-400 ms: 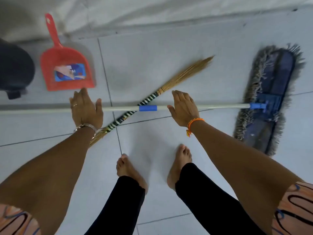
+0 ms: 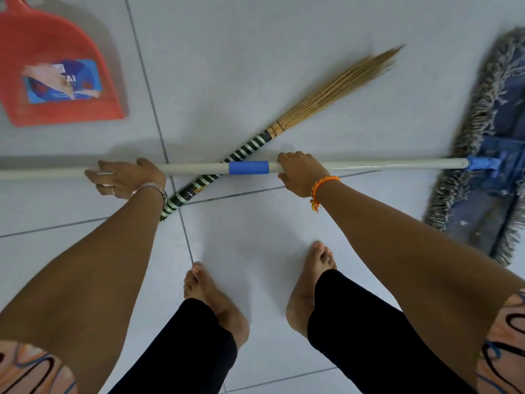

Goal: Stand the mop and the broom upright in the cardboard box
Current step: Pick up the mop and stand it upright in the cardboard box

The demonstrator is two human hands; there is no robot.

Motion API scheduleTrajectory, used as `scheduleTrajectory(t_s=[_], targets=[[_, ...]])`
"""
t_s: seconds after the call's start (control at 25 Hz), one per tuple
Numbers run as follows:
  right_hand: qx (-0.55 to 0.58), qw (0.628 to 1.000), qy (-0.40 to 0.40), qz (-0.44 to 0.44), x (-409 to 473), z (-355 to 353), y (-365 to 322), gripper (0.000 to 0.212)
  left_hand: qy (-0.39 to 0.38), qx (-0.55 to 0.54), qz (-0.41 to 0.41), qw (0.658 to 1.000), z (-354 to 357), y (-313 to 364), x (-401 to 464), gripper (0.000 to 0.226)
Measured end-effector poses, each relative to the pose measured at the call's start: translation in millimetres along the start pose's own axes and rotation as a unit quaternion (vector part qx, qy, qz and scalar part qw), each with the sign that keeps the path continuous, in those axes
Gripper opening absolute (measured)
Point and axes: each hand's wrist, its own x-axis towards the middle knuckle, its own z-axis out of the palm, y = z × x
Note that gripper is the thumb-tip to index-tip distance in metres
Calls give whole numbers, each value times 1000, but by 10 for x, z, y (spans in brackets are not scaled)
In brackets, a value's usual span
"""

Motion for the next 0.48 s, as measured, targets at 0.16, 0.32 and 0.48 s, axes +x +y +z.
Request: scheduleTrajectory(t_s=[0.16, 0.32, 0.48], targets=[[2, 998, -65, -26, -57, -123, 21, 25, -10, -113, -73, 991, -166, 24, -226, 72], [-6, 994, -105, -21, -496, -535, -56, 22, -210, -43, -38, 976, -563, -1237, -1728, 57], [9, 994, -109, -31, -1171, -1398, -230, 29, -284, -63, -109, 950, -1256, -1409, -2421, 46]])
